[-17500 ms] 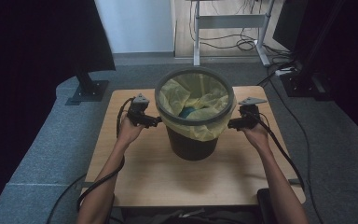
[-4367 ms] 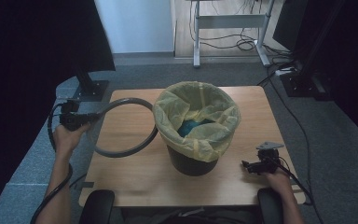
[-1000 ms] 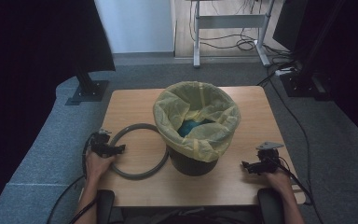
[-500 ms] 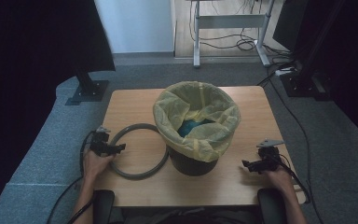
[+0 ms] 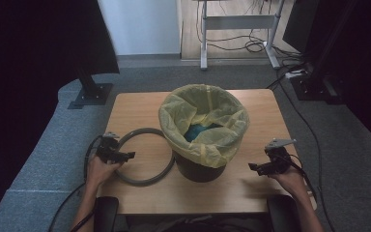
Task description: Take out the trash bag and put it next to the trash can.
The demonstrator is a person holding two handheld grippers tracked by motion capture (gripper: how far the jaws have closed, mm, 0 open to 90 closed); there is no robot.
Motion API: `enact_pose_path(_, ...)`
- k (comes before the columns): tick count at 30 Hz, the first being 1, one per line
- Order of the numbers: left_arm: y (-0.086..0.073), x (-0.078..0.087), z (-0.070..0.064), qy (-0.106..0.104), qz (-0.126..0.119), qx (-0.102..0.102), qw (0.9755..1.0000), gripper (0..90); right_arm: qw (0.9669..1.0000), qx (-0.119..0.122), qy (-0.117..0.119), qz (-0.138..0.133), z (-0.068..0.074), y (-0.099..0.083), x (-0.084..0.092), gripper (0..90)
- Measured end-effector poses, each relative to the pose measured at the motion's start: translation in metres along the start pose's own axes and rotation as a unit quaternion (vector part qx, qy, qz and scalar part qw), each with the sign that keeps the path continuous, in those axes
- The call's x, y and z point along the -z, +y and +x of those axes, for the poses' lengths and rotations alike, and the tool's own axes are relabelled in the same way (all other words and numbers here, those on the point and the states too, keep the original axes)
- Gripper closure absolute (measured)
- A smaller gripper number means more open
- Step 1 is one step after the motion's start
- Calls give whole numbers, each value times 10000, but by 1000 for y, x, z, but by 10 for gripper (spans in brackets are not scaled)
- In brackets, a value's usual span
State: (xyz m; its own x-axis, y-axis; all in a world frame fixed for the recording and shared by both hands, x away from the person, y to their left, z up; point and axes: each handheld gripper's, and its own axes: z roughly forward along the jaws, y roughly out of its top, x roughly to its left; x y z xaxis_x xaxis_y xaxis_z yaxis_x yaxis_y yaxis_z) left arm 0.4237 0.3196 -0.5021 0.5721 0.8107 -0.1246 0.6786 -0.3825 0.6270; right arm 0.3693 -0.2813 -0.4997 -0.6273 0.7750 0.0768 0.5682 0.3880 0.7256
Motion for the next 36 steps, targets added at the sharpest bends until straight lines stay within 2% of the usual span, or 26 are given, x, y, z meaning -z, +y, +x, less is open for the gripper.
enact_pose_path(7,9,7,-13,-317,-5,-160,9994,42,9998,33,174,-126,3,20,15,43)
enact_pose_path(11,16,11,-22,-388,29,-333,9987,43,9996,70,273,-100,6,29,20,37)
enact_pose_path(19,30,22,-36,-581,-34,-521,9969,53,9990,160,393,-140,13,48,35,0)
enact_pose_path(27,47,40,-52,-832,-145,-736,9937,53,9980,309,533,-146,19,68,52,0)
enact_pose_path(29,50,43,-54,-850,-144,-773,9933,53,9978,326,555,-157,20,70,54,0)
enact_pose_path(32,61,54,-62,-821,-87,-1009,9915,52,9970,378,641,-196,21,82,64,0)
enact_pose_path(36,71,64,-68,-890,-125,-1109,9898,52,9962,434,717,-229,23,92,73,0)
